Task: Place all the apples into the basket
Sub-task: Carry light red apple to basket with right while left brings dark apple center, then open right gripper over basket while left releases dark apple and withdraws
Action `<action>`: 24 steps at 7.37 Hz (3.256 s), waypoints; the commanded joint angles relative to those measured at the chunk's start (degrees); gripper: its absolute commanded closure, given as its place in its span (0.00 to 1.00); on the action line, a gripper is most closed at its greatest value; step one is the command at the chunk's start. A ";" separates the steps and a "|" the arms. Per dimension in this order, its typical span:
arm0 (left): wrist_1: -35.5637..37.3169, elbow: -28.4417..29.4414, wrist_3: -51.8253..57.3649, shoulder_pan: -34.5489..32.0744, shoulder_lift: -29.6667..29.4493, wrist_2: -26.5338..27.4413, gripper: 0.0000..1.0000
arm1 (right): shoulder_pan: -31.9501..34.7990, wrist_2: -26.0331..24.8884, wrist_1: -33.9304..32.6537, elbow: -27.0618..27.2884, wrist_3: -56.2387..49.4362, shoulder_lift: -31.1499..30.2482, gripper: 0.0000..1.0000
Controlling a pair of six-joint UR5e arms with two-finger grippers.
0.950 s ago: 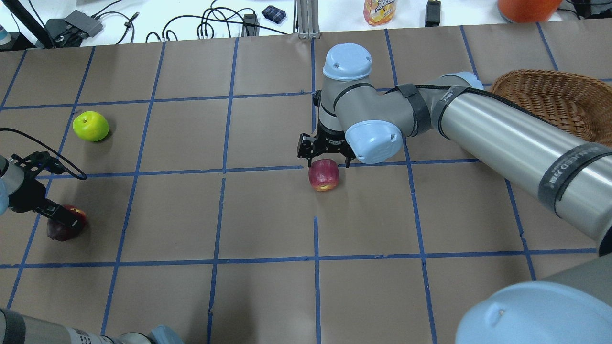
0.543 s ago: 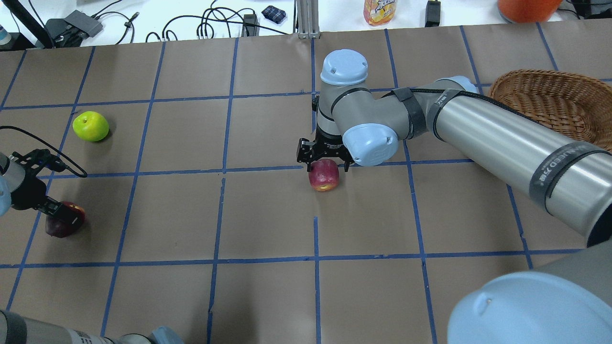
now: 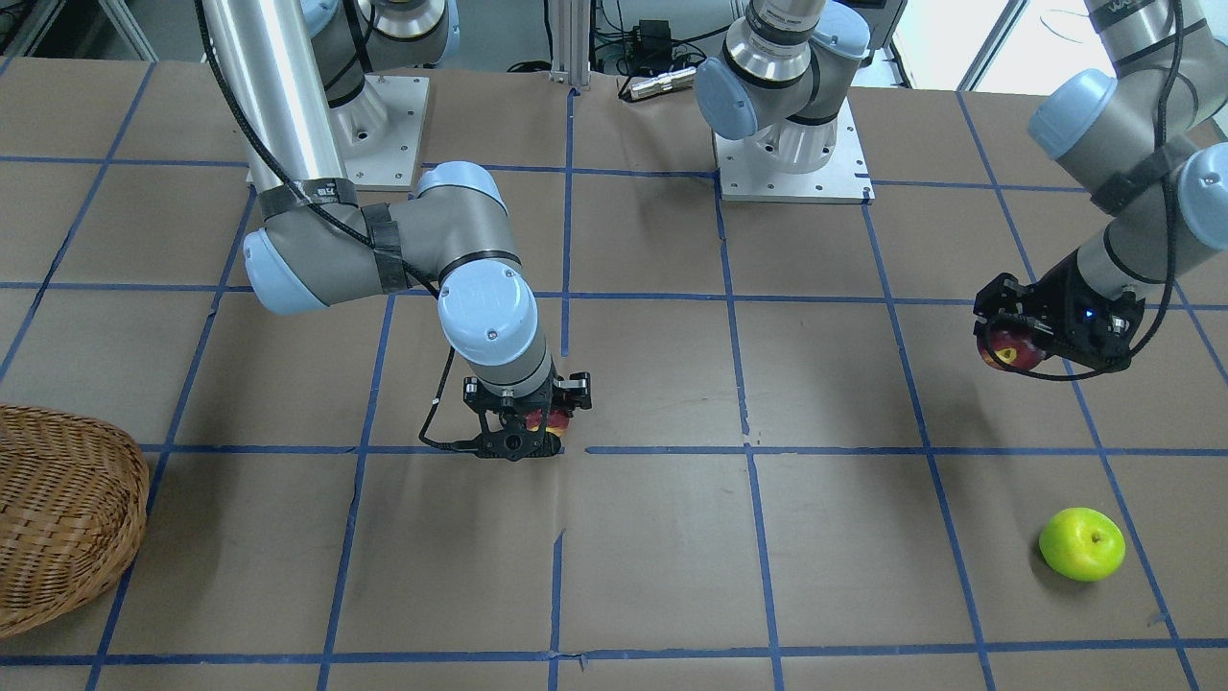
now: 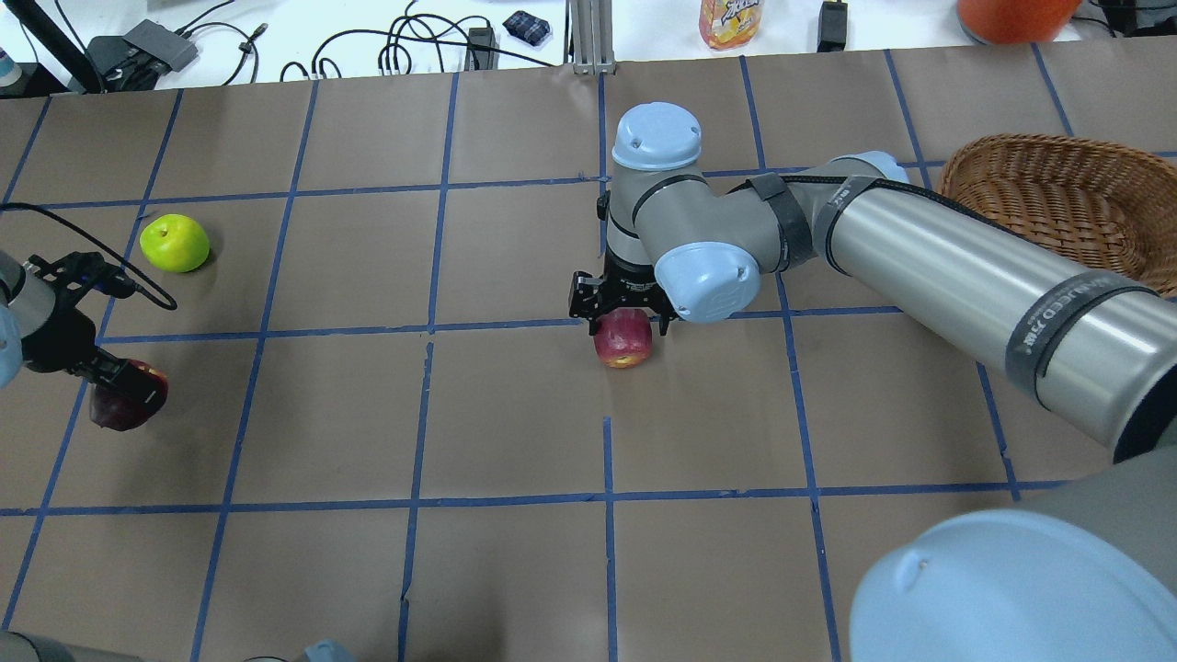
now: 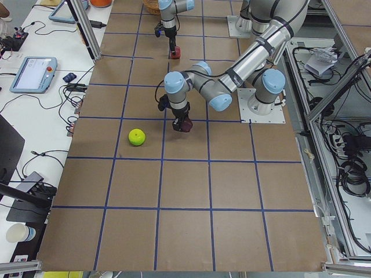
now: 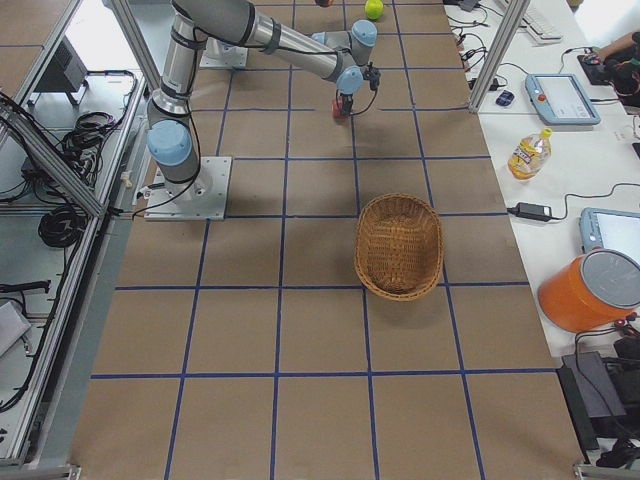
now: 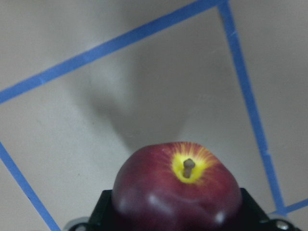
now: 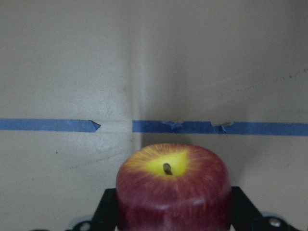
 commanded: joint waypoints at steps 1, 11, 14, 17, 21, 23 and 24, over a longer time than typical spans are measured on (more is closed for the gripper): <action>-6.50 0.62 -9.18 -5.94 3.50 -0.44 0.53 | -0.17 -0.14 0.66 -0.87 -0.06 -1.38 1.00; 14.83 11.93 -70.28 -47.07 -17.29 -12.33 0.56 | -40.93 -10.87 10.72 -10.72 -45.32 -8.25 1.00; 18.68 14.23 -77.59 -50.69 -23.19 -12.22 0.51 | -44.97 -14.21 1.14 -10.81 -45.93 -3.70 1.00; 21.25 14.76 -80.15 -50.97 -22.61 -12.22 0.00 | -51.39 -14.12 -3.02 -10.99 -55.15 -0.17 1.00; -0.66 21.26 -69.60 -42.31 -13.65 -9.87 0.00 | -52.91 -13.42 -10.15 -10.99 -55.08 3.97 0.05; -5.73 20.04 -48.71 -30.20 -10.74 -1.26 0.00 | -52.82 -13.59 -9.10 -10.81 -54.81 3.10 0.00; -6.00 20.04 -39.64 -23.44 -10.64 -0.88 0.00 | -52.30 -13.59 -6.83 -10.73 -54.81 1.44 0.00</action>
